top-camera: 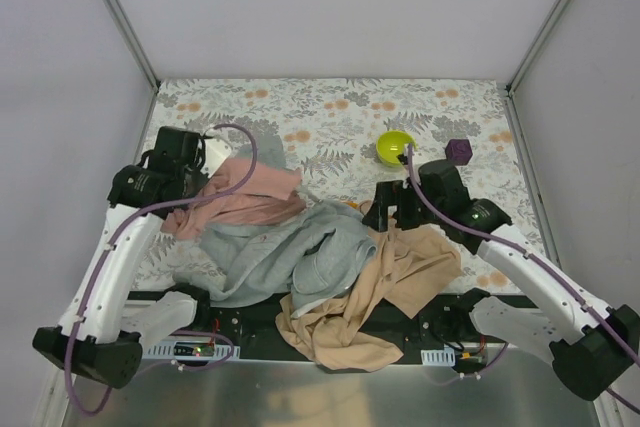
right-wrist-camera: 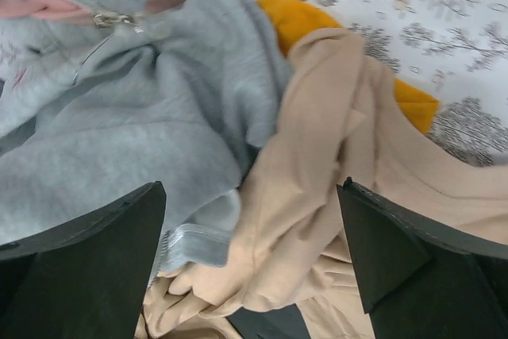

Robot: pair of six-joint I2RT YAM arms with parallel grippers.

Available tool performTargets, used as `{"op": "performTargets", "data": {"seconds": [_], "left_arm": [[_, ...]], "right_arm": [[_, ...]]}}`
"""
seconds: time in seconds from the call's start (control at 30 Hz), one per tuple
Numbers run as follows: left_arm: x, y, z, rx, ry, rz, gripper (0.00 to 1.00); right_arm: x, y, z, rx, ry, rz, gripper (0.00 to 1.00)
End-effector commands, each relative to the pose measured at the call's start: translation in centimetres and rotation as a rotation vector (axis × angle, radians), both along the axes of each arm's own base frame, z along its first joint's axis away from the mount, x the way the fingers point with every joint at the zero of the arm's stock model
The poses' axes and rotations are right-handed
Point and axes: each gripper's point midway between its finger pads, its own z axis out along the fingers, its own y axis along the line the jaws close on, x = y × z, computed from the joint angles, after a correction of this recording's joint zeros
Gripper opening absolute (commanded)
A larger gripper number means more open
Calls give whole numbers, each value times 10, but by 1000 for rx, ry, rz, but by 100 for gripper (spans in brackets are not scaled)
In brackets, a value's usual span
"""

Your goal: Pick out a specific cloth from the pile

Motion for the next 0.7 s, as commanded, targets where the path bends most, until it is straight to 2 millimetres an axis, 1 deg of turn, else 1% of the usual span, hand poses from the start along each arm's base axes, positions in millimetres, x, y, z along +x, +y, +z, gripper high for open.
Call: {"op": "performTargets", "data": {"seconds": [0.0, 0.03, 0.07, 0.1, 0.13, 0.17, 0.2, 0.23, 0.33, 0.4, 0.43, 0.47, 0.53, 0.57, 0.6, 0.67], "left_arm": [[-37, 66, -65, 253, 311, 103, 0], [-44, 66, -82, 242, 374, 106, 0], [-50, 62, -97, 211, 429, 95, 0], [-54, 57, -106, 182, 459, 92, 12], [-55, 51, -111, 147, 474, 94, 41], [-53, 46, -111, 116, 471, 98, 61], [-50, 43, -107, 93, 452, 111, 73], [-46, 41, -101, 73, 426, 116, 80], [-33, 32, -77, 11, 332, 114, 91], [-27, 28, -63, -16, 281, 121, 92], [-26, 28, -58, -24, 266, 125, 92], [-24, 27, -54, -34, 249, 129, 92], [-23, 23, -48, -57, 227, 129, 92], [-23, 22, -46, -67, 220, 127, 92], [-22, 20, -45, -79, 215, 128, 92], [-22, 18, -41, -96, 200, 131, 92]], "right_arm": [[-9, 28, 27, -16, -115, 156, 99], [-15, 37, 30, -13, -133, 199, 100], [-19, 45, 33, -5, -157, 237, 99], [-25, 52, 34, -3, -178, 280, 99], [-29, 59, 37, 5, -197, 315, 100], [-35, 66, 35, 8, -200, 353, 99], [-40, 71, 34, 11, -200, 384, 99], [-42, 76, 31, 8, -195, 404, 100], [-46, 84, 11, -41, -153, 429, 100], [-50, 93, -1, -68, -117, 449, 99], [-54, 100, -2, -63, -110, 468, 98], [-60, 109, -3, -39, -97, 501, 93], [-74, 131, 0, 10, -95, 583, 78], [-81, 140, 2, 27, -89, 624, 66], [-88, 151, 6, 44, -97, 672, 47], [-93, 170, 11, 44, -99, 717, 10]]}}
